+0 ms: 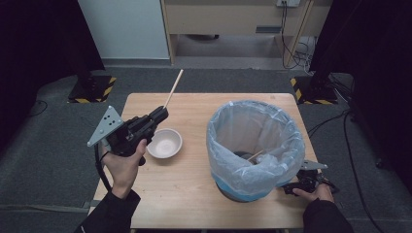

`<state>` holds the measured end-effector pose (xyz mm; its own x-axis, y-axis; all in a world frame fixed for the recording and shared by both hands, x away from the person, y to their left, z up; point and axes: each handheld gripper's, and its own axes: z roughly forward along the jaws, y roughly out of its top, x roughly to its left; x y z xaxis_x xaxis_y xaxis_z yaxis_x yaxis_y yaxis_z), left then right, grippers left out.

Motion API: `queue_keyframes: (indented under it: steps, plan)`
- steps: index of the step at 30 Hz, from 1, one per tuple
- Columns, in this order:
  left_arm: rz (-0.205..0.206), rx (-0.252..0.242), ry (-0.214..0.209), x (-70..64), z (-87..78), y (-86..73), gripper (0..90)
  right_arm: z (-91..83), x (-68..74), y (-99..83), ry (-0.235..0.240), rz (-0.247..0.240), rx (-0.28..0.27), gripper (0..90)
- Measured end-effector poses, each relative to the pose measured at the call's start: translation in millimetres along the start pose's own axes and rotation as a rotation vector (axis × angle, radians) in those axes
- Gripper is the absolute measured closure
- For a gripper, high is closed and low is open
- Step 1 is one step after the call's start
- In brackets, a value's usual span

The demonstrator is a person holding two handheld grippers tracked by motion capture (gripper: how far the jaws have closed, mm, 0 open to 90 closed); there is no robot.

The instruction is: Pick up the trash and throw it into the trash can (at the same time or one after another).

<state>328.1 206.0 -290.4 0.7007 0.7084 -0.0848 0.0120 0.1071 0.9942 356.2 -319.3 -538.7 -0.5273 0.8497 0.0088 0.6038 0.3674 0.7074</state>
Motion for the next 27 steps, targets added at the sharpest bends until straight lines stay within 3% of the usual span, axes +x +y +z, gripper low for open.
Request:
queue_keyframes:
  steps: [12,27]
  plan:
    - [0.036,-0.043,-0.034,-18.3,12.8,23.2,85.0,0.2,0.1,-0.1,0.0,0.0,-0.002,0.8]
    - [0.046,-0.046,-0.103,-43.8,47.2,29.7,85.0,0.1,-0.1,0.0,0.0,-0.001,-0.001,0.8]
